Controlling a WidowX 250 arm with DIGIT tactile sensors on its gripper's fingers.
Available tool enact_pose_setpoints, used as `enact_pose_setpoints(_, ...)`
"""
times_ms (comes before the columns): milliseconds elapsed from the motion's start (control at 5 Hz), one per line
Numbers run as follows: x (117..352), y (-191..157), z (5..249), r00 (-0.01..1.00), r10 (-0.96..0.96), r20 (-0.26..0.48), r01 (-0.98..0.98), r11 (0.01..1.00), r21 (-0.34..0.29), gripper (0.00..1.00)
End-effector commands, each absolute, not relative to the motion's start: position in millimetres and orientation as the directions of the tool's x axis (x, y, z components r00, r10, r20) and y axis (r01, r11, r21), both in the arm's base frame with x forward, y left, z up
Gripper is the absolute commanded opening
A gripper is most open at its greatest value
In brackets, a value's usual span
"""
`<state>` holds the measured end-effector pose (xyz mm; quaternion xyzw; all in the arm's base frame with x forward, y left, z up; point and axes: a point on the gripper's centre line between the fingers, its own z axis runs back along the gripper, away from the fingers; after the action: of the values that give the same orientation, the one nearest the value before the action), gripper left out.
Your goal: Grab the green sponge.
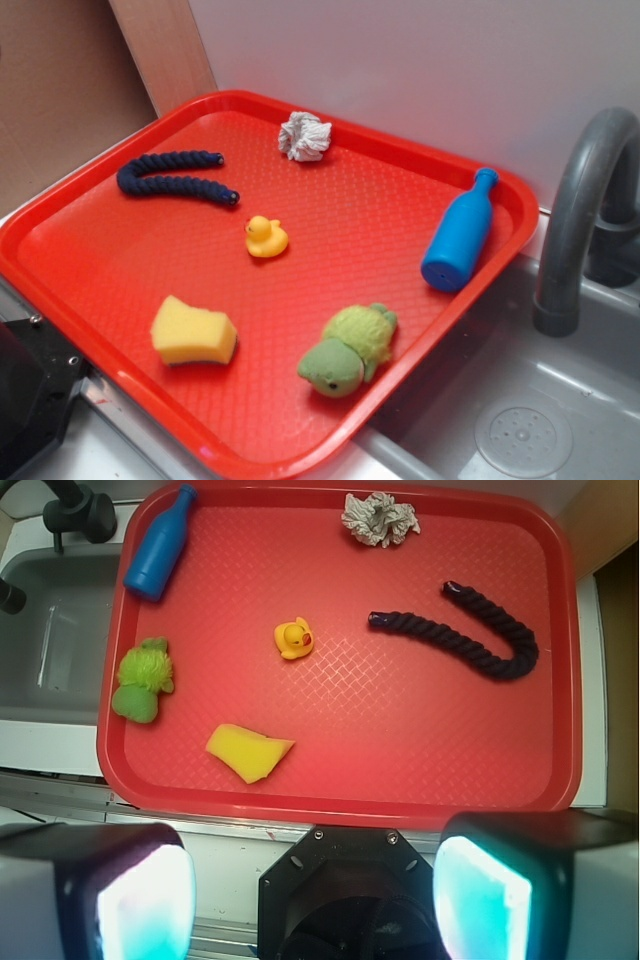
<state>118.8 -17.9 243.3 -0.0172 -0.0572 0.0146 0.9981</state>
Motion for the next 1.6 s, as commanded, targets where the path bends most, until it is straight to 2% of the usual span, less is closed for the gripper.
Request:
enact_pose_setpoints(0, 118.8, -17.9, 243.3, 0.993, 0.031, 0.114, -0.027, 0.999, -0.036, 1.0)
enact_pose_setpoints(200, 130.3, -26.9, 246.7, 0.961, -0.221, 0.163, 0.219, 0.975, 0.03, 1.0)
enact_pose_setpoints(400, 148.9, -30.5, 246.2, 0.872, -0.46, 0.167, 0.452, 0.888, 0.086, 1.0)
enact_pose_setpoints(600, 161.3, -34.3, 235.8, 0.735, -0.673, 0.085, 0.663, 0.739, 0.123, 1.0)
enact_pose_setpoints(800, 161.6, -40.7, 205.0, 0.543, -0.836, 0.08, 0.82, 0.548, 0.166, 1.0)
enact_pose_setpoints(1000, 164.6, -61.2, 159.8, 0.354, -0.932, 0.083, 0.918, 0.363, 0.159, 1.0)
enact_pose_setpoints(1200, 166.5, -70.1, 130.9, 0.366, -0.927, 0.087, 0.915, 0.375, 0.148, 1.0)
enact_pose_setpoints(1400, 162.2, -80.7, 93.4, 0.408, -0.91, 0.067, 0.906, 0.413, 0.094, 1.0)
